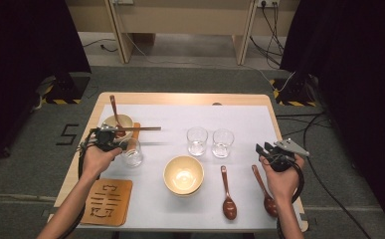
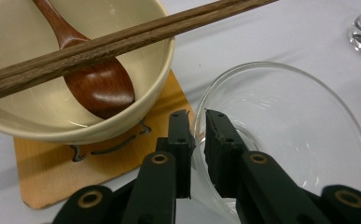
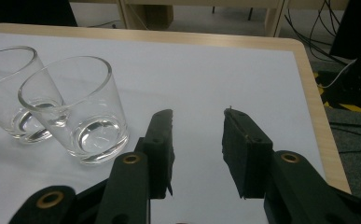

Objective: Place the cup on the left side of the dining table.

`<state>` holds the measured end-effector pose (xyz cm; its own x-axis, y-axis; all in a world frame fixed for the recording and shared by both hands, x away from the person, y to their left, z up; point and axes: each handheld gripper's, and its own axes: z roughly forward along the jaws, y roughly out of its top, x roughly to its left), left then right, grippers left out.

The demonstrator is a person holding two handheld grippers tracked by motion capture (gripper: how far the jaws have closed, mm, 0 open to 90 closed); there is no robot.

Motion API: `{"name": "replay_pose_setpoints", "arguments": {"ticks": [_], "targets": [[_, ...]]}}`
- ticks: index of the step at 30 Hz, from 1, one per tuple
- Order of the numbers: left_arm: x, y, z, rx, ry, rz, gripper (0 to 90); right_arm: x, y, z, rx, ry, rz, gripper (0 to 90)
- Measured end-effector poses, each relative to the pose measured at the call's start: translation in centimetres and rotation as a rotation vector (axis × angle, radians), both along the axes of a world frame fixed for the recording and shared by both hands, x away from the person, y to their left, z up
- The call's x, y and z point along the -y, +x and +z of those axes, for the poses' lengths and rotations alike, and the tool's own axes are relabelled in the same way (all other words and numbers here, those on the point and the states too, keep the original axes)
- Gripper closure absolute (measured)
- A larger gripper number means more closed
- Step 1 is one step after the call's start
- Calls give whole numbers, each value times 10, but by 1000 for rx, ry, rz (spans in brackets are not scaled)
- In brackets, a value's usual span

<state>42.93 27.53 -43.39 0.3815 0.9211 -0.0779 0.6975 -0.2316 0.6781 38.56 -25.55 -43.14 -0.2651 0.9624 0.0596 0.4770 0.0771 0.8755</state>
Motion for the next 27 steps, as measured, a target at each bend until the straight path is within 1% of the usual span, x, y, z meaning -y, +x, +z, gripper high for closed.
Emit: {"name": "replay_pose_setpoints", "arguments": {"ticks": [2, 4, 5, 8, 9, 11, 13, 15, 16, 17, 19, 22, 24, 25, 26, 27], "targets": [[0, 0, 0, 3, -3, 0, 789, 0, 0, 0, 1, -1, -1, 635], [0, 0, 1, 16, -15, 1, 778, 0, 0, 0, 1, -1, -2, 634], [0, 0, 1, 16, -15, 1, 769, 0, 0, 0, 0, 0, -2, 634], [0, -2, 7, 40, -13, -3, 753, 0, 0, 0, -1, 2, 0, 633], [0, -2, 7, 40, -13, -3, 747, 0, 0, 0, -1, 2, 0, 632], [-1, -3, 12, 58, -13, -3, 729, 0, 0, 0, -1, 3, 0, 631], [-2, -4, 15, 66, -10, -4, 715, 0, 0, 0, -1, 0, 0, 631], [-2, -5, 17, 72, -9, -3, 683, 0, 0, 0, 0, 1, 0, 631], [-2, -5, 19, 79, -7, 0, 683, 0, 0, 0, 1, 2, 1, 631], [-1, -5, 21, 84, -12, 5, 662, -1, 0, 0, 1, 1, 1, 631], [0, -4, 26, 104, -11, 11, 642, -1, 0, 0, 1, 0, 2, 632], [1, -2, 30, 113, -8, 11, 643, -1, 0, 0, 1, -1, 1, 632], [3, 1, 34, 126, -9, 13, 650, -1, 0, 0, 0, 1, 2, 632], [4, 6, 37, 133, -7, 14, 679, -1, 0, 0, -1, -2, 2, 633], [4, 6, 37, 133, -7, 14, 698, -1, 1, 0, -2, -1, 3, 633], [5, 10, 38, 132, 0, 14, 698, -1, 1, 0, -2, -1, 3, 633]]}}
